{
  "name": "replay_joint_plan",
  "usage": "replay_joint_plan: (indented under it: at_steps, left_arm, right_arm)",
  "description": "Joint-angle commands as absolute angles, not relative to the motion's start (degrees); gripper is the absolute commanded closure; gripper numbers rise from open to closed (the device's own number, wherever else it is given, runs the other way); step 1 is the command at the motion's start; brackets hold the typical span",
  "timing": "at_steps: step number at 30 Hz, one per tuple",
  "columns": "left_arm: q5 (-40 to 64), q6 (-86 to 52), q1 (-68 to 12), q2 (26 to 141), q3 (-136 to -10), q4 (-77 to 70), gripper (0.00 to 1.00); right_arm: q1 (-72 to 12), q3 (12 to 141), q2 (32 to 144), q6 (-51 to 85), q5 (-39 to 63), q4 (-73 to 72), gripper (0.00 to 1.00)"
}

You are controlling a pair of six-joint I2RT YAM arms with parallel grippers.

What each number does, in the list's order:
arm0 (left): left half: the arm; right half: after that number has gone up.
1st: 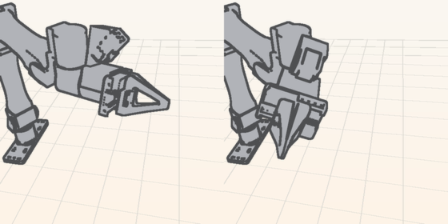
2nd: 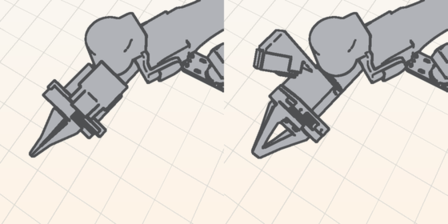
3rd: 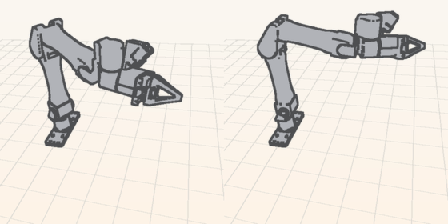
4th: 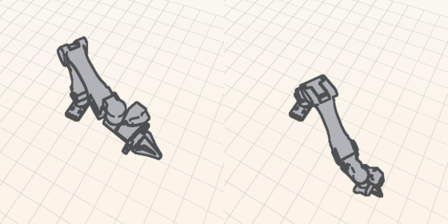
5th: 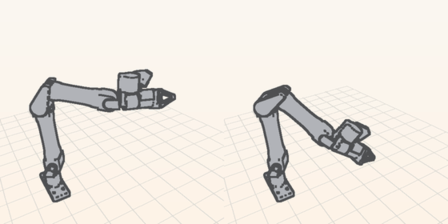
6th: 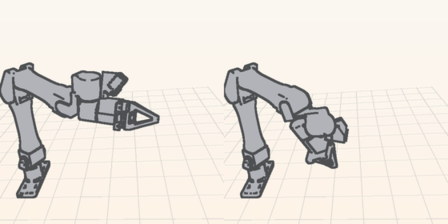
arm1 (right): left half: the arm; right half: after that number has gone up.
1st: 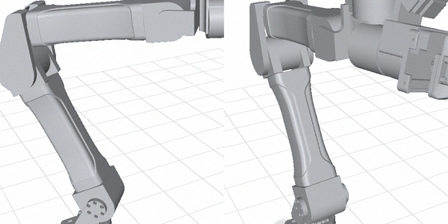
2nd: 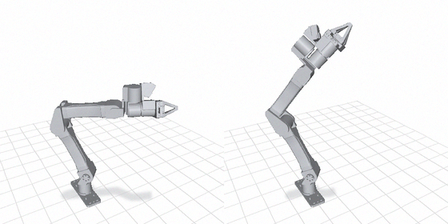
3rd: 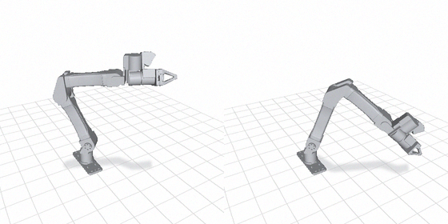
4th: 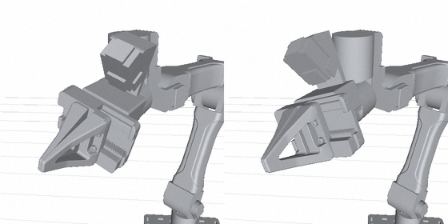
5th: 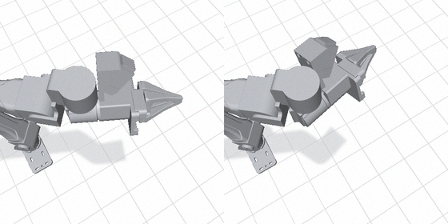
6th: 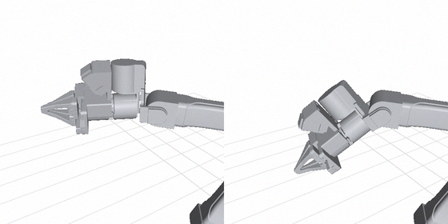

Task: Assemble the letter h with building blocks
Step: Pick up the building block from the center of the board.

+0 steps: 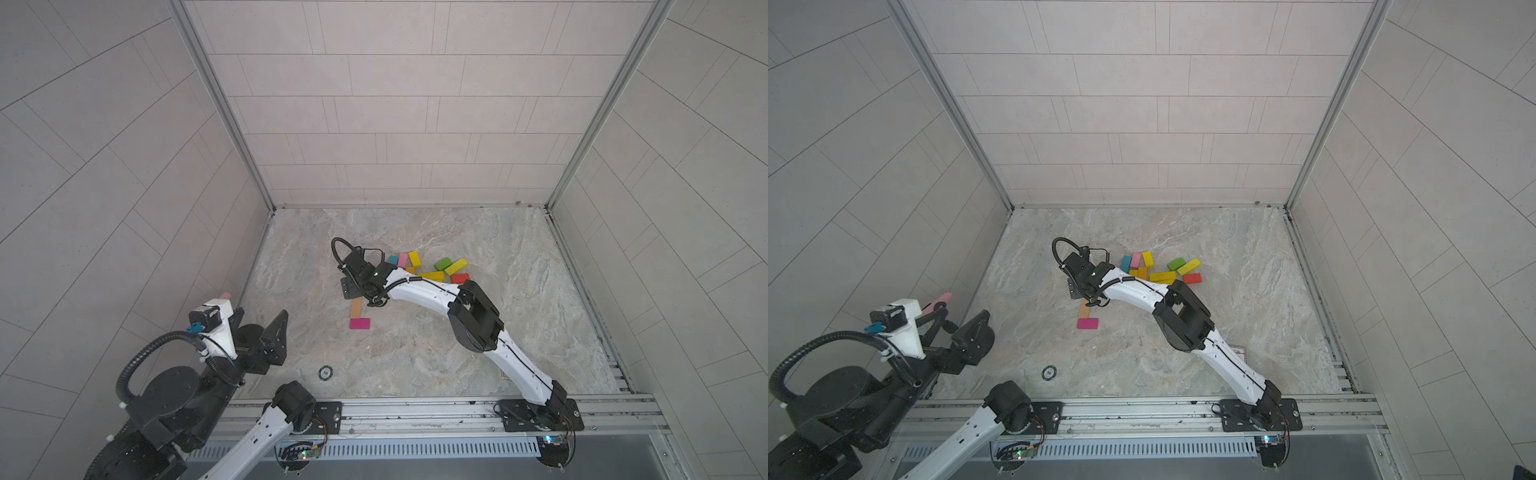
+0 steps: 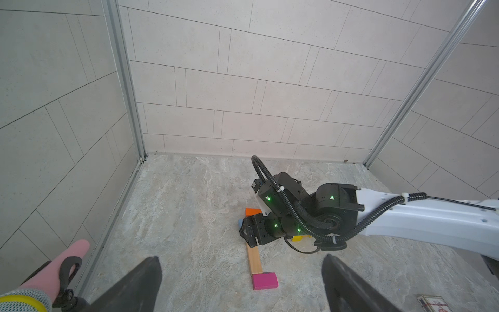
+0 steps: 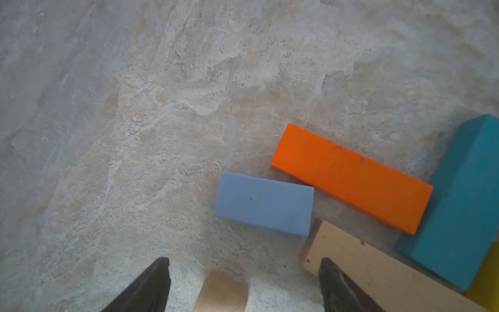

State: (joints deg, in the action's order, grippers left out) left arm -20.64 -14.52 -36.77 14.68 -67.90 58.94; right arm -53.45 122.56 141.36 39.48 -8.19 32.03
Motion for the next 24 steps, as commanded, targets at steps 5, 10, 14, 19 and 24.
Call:
replay_joint_plan:
  at_steps: [5,10,14,19,24]
  left_arm:
    - [-20.9,-14.2,-36.9,14.5,-66.8,58.0,0.0]
    - [-21.3,-13.9,-37.0,14.3,-66.8,58.1,0.0]
    - [-21.5,-13.8,-37.3,14.1,-66.5,58.1,0.0]
    - [-21.8,-13.6,-37.5,14.0,-66.3,58.1,0.0]
    - [-22.3,-13.4,-38.0,13.8,-66.0,58.0,0.0]
  right_arm:
    - [-52.9,128.3,145.4,42.2,-12.9,33.3,0.11]
    - [-52.8,133.5,149.4,42.7,-14.2,35.5,0.12]
    - [-52.7,134.1,150.1,42.6,-16.6,35.8,0.13]
    - [-52.6,137.4,152.5,42.2,-15.9,36.9,0.13]
    - [-52.7,140.8,155.5,42.5,-16.2,39.1,0.15]
